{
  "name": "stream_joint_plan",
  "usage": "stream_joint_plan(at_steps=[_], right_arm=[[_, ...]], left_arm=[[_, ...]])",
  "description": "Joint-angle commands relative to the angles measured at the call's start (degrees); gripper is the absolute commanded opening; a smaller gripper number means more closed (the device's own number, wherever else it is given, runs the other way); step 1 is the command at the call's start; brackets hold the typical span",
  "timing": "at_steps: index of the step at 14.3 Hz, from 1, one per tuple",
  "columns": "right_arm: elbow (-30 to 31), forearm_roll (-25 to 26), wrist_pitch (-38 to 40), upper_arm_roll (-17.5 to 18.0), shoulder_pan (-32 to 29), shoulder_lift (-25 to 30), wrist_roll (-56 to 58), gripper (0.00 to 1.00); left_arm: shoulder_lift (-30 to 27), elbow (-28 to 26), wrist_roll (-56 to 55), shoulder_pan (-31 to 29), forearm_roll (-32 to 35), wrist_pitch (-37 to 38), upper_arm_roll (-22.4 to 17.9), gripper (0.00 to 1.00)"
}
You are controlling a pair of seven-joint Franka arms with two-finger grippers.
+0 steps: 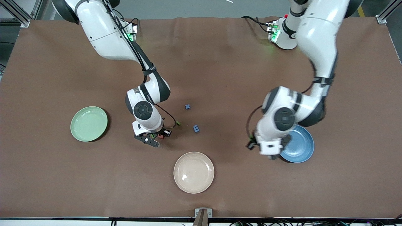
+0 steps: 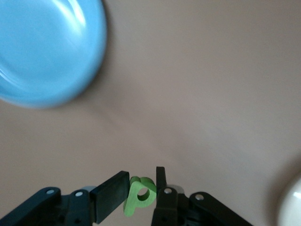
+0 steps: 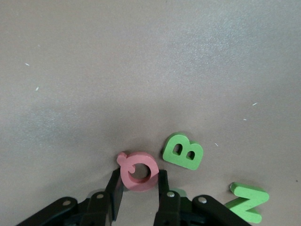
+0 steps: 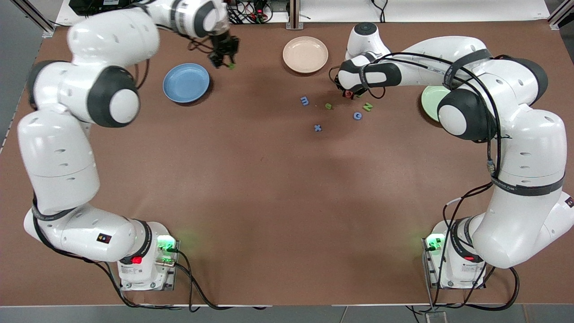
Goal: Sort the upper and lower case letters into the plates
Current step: 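Carry the green p to the blue plate with the left gripper and release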
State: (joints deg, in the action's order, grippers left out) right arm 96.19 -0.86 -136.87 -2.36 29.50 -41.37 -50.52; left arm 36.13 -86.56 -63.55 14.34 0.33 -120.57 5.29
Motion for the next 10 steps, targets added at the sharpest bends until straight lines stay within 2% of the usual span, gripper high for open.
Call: stream_joint_plan(at_steps=[1,4,5,6,7,10], right_arm=[[-0.5,0.9,-0.2,-0.2,0.4,-0.8,-1.0,0.23],[-0.7,0.7,0.4,-0.3,-0.1,0.0,-0.5,0.2],[-0.9,0.7,0.8,-0.3,-0.3,0.7,-0.1,0.17],[-0.9,0.7,1.9,-0.3,-0.4,1.9,0.0,0.17],[-0.9,0.7,4.2,-0.3,-0.6,3.1,0.1,0.17],[-0.2,0.7,9.9,-0.5,-2.4,9.4,3.6,0.16]], left_arm=[[-3.4,-8.7,8.8,-7.0,-0.2,-2.9,0.4,0.02],[-1.4,-13.3,15.3,-12.0,0.1,-11.7,0.2,0.07],[-0.5,-13.9,15.5,-12.8,0.1,-13.9,0.2,0.21],[0.2,-13.6,15.5,-12.8,0.1,-14.2,0.2,0.54],[0.2,-13.6,15.2,-12.8,0.1,-14.2,0.2,1.0],[-2.3,-13.4,13.6,-11.5,0.0,-11.4,0.4,1.0]])
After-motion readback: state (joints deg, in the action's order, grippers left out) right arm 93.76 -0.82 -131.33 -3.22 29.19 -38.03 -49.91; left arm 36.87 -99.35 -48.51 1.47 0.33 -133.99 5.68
